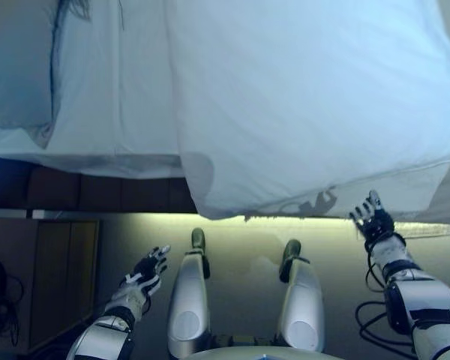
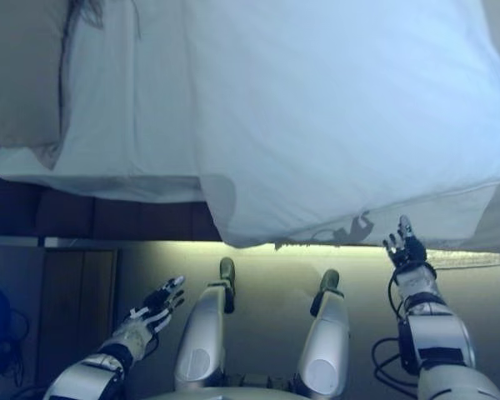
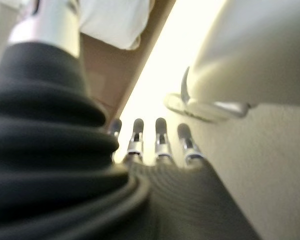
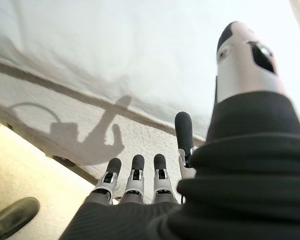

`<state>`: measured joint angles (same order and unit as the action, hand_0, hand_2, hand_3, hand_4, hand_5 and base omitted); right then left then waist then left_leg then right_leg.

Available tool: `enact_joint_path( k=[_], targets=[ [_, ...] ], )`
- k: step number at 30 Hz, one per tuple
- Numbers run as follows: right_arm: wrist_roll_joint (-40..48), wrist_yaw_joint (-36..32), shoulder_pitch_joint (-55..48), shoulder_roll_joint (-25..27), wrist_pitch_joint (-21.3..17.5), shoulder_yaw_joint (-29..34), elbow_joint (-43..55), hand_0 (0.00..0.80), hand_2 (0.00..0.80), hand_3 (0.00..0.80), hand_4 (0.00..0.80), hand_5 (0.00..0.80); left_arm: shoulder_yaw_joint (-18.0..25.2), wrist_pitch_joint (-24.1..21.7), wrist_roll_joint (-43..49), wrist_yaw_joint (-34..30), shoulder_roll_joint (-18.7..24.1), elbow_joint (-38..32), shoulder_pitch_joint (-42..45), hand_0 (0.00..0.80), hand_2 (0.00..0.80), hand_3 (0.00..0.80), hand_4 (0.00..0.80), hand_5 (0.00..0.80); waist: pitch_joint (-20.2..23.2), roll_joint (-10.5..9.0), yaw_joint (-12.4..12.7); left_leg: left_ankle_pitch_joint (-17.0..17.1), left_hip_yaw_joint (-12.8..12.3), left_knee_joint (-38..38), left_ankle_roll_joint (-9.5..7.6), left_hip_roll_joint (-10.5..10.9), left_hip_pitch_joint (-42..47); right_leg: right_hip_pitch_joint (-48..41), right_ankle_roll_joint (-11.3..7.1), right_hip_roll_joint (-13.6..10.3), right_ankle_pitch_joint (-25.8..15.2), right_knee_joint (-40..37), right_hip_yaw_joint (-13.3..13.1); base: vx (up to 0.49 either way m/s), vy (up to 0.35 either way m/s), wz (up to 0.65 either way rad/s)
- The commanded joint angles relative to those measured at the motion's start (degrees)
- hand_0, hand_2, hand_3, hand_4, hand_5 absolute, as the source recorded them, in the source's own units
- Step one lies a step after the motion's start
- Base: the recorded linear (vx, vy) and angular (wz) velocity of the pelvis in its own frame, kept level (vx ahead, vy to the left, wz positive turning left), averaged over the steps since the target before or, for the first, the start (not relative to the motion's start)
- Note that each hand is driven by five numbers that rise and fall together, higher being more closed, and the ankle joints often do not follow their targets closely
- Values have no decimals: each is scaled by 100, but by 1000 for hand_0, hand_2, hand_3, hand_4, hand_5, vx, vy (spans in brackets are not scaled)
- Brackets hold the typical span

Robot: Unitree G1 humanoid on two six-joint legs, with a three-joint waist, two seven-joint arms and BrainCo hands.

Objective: Make the bed neatly

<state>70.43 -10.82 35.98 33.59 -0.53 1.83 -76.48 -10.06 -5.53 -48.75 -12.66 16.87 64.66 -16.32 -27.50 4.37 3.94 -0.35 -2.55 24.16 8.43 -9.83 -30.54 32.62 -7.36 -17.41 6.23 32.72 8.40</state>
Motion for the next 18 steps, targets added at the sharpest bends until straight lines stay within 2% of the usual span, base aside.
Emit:
enact_joint_path(
  k=[1, 17, 18],
  targets=[
    [241, 35, 195, 349, 106, 120, 121, 0, 0, 0, 0, 0, -191, -192, -485, -99, 373, -326, -27, 0, 0, 0, 0, 0, 10, -112, 91, -434, 261, 630, -179, 12, -299, 224, -72, -139, -436, -138, -79, -36, -87, 4],
    [278, 43, 1155, 1609, 309, 135, 388, 0, 0, 0, 0, 0, -198, -479, -1071, -206, 656, -1377, 719, 0, 0, 0, 0, 0, -229, 199, 128, -389, 301, 942, -313, -3, -1160, 1162, 166, -46, -255, 511, -100, 25, -43, 0],
    [309, 26, 1195, 1667, 300, 139, 413, 0, 0, 0, 0, 0, -185, -498, -1088, -219, 661, -1405, 784, 0, 0, 0, 0, 0, -227, 216, 135, -535, 313, 984, -293, -14, -1117, 1136, 125, -35, -98, 599, -124, 159, -49, -1]
  ],
)
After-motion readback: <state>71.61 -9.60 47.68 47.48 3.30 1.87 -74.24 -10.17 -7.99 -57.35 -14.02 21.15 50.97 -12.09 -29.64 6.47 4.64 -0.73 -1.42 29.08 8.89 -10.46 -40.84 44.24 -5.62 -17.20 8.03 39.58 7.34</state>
